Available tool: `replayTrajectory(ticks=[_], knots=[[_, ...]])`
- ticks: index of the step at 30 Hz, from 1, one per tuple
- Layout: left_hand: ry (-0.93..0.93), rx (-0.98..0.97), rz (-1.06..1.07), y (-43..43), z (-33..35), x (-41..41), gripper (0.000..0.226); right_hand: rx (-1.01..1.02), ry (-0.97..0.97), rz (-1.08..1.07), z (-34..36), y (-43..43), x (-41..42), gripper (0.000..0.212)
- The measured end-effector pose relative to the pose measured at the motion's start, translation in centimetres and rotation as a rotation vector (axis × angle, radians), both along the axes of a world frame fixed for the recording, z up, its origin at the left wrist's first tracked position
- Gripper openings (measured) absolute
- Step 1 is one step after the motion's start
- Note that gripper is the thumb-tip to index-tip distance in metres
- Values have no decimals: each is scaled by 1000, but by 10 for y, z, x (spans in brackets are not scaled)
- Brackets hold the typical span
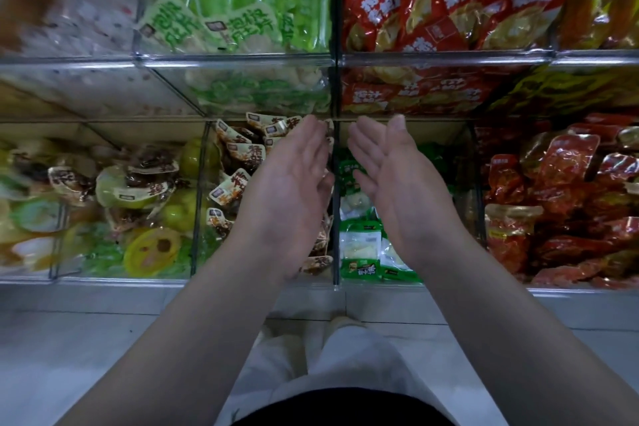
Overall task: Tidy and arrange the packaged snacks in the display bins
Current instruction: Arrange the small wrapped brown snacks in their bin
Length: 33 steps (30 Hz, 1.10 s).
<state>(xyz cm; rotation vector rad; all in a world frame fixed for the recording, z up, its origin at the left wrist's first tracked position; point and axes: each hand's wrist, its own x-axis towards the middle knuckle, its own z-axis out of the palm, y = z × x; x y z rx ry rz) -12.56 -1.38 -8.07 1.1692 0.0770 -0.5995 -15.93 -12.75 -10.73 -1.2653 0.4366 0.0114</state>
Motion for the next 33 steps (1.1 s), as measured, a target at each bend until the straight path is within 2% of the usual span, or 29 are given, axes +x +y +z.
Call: replayTrajectory(ticks=[3, 8, 11, 15, 19, 25, 33], knots=[[-33, -6, -6, 19, 12, 9, 55, -2, -34, -19, 10, 19, 8, 89], [-90, -16, -44, 53, 27, 31, 56, -9, -92, -54, 26, 54, 19, 91], [-122, -15, -72, 72, 35, 43, 66, -29, -123, -62, 35, 73, 24, 88], [-145, -41, -110, 97, 37, 59, 57, -47, -137, -102, 42, 96, 35, 89], [-165, -47, -154, 121, 38, 77, 59, -83, -145, -137, 47, 119, 47, 89], [-176, -71, -214, 148, 40, 100, 83, -93, -149, -210, 48, 145, 62, 92], [-179, -90, -210, 150, 46, 122, 85, -155, -154, -258, 57, 138, 83, 88]])
